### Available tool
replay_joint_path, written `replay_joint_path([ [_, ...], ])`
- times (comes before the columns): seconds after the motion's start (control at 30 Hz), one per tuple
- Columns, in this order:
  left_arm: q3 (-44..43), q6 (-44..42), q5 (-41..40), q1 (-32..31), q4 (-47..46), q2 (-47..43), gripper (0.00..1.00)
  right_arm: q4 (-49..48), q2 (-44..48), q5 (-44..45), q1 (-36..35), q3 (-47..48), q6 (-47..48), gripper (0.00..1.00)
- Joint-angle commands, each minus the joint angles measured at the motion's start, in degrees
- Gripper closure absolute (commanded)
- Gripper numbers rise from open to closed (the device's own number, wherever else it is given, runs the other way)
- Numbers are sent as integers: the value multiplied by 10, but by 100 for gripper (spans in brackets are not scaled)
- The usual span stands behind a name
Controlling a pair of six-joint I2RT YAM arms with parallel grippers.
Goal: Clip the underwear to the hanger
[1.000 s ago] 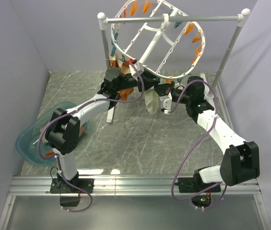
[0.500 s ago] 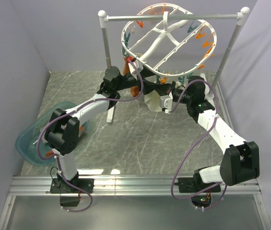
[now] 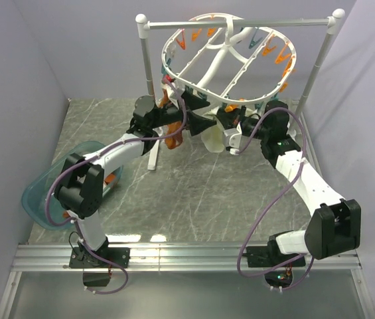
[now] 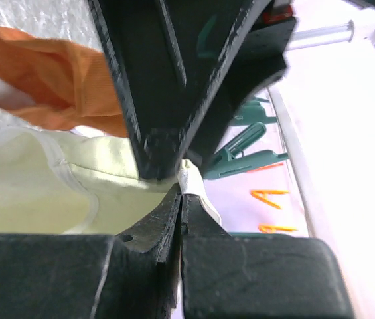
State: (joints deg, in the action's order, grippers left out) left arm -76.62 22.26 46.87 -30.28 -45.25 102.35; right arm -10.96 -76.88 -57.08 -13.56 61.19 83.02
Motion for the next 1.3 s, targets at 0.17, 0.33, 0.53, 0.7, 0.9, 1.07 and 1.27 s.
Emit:
replay_joint_path([
  [0.17, 38, 57, 22, 20, -24, -79, 1, 8, 32, -10, 6, 13, 32, 100],
  [0.33, 72, 38, 30, 20, -10, -107, 1, 32, 43, -8, 6, -1, 56, 98],
  [0.53, 84, 16, 15, 20, 18, -129, 1, 53, 57, -5, 6, -16, 65, 68],
  [0.7, 87, 5, 1, 22, 60, -151, 1, 74, 81, -4, 6, -32, 74, 58],
  [0.9, 84, 10, -22, 36, 149, -189, 1, 94, 153, 1, 6, -97, 64, 40],
  [1.07, 82, 25, -48, 56, 266, -224, 1, 139, 246, 8, 6, -163, 51, 23],
  [1.27, 36, 23, -86, 112, 413, -236, 1, 171, 373, 49, 6, -217, -42, 20],
])
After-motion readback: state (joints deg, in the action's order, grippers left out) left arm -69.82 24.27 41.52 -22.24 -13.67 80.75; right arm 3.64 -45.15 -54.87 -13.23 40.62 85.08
